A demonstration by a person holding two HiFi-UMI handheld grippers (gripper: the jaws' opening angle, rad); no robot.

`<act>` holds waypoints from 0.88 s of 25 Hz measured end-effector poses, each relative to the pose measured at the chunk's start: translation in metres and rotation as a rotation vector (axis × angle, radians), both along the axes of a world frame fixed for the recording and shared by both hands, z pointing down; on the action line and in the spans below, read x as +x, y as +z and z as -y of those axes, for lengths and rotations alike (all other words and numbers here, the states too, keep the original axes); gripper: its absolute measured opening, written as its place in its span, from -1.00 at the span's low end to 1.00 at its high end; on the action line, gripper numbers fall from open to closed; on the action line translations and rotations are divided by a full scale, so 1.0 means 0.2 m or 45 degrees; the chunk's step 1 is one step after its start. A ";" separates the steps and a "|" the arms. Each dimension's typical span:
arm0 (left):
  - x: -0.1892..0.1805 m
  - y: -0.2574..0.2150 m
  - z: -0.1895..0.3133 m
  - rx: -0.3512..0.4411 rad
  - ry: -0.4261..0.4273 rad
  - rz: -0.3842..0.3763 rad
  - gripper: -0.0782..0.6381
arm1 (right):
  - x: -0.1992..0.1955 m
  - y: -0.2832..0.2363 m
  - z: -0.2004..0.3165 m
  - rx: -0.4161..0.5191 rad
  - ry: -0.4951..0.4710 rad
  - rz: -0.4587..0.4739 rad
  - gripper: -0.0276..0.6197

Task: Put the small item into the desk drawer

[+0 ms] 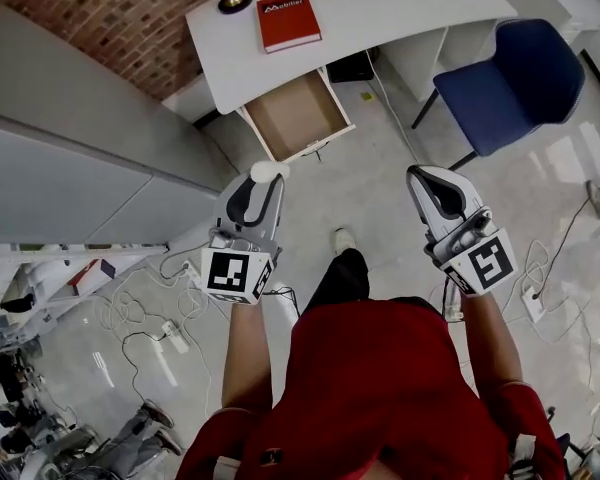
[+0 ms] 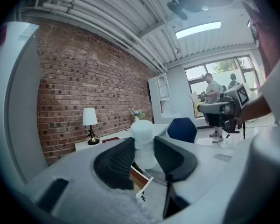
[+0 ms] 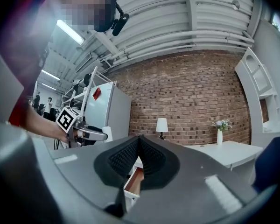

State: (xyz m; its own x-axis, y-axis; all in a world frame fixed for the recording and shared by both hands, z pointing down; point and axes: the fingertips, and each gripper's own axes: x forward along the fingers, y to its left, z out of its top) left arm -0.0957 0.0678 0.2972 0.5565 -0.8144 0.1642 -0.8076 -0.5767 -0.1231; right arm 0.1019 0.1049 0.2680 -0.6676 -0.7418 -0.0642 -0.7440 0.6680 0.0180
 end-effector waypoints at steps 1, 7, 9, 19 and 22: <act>-0.02 0.03 0.07 -0.012 0.002 0.002 -0.40 | -0.02 0.00 0.08 -0.006 -0.001 -0.006 -0.88; -0.12 0.21 0.44 -0.089 0.026 0.010 -0.40 | -0.19 0.05 0.48 -0.039 -0.028 -0.046 -0.88; -0.14 0.26 0.53 -0.118 0.039 0.011 -0.40 | -0.23 0.07 0.59 -0.054 -0.030 -0.047 -0.88; -0.13 0.61 0.85 -0.325 0.089 -0.023 -0.40 | -0.29 0.23 0.91 -0.121 -0.050 -0.103 -0.88; -0.12 0.73 0.93 -0.391 0.090 -0.014 -0.40 | -0.29 0.27 0.99 -0.136 -0.062 -0.108 -0.88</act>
State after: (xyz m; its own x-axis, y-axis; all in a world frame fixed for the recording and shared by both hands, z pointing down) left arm -0.1191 -0.1192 0.4434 0.6133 -0.6867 0.3902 -0.7644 -0.6405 0.0742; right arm 0.0436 -0.0935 0.3229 -0.7027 -0.7079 0.0712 -0.7094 0.7048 0.0063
